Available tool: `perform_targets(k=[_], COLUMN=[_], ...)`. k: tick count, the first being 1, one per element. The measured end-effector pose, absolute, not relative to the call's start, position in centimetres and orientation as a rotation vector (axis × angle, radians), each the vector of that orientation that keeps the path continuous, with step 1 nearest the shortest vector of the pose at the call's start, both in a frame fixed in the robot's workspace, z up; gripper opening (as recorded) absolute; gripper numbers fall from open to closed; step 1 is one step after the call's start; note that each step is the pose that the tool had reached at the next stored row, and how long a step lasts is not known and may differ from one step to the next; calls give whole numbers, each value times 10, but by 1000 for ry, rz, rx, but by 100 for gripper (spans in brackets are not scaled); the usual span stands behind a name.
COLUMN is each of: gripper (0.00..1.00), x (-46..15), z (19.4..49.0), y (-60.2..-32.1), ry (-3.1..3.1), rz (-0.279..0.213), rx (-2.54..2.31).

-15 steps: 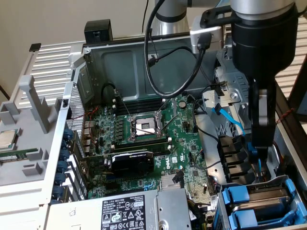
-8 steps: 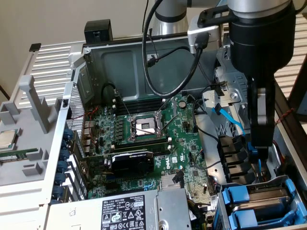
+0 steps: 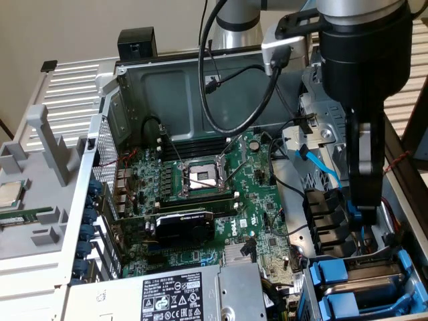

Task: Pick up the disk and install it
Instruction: 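Insert the first disk wire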

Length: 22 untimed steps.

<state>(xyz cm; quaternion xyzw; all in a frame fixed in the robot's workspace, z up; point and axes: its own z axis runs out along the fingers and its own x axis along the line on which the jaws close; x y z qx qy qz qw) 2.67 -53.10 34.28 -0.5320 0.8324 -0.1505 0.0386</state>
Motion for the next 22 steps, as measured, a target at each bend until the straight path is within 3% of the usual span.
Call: perform_targets(k=[22], gripper=[35], x=[27], z=[341], y=[-531], ry=[2607], rz=[-476], rx=[-1544])
